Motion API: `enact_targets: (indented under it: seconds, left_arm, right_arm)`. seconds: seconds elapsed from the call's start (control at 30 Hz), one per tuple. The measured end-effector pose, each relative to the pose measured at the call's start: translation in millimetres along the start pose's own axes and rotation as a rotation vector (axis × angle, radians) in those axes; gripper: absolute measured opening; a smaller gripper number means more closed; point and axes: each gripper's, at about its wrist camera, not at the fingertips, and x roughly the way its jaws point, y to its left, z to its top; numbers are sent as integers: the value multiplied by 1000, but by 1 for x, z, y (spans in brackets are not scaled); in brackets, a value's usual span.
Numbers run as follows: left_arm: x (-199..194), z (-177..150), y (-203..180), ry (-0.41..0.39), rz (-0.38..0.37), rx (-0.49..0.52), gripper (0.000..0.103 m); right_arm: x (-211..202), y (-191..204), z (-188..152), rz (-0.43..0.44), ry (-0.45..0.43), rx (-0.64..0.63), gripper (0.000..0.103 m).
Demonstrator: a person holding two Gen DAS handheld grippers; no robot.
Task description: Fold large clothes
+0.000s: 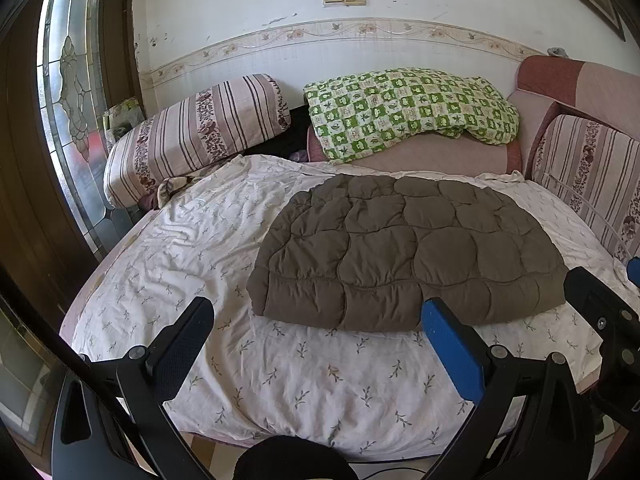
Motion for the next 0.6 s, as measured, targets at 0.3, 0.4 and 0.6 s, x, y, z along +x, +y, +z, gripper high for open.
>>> enact_targets:
  seconds: [0.3,0.4,0.6]
  left_arm:
    - [0,0,0,0,1,1,103]
    - [0,-1,1,-1,3,1,103]
    - [0,-1,2,0,0,3,103]
  right_arm:
    - [1,-1,-1,-3,3,0,103]
    - [1,-3,-1,-4,2,0,103]
    - [2,-4,-2,-2,5,-4,103]
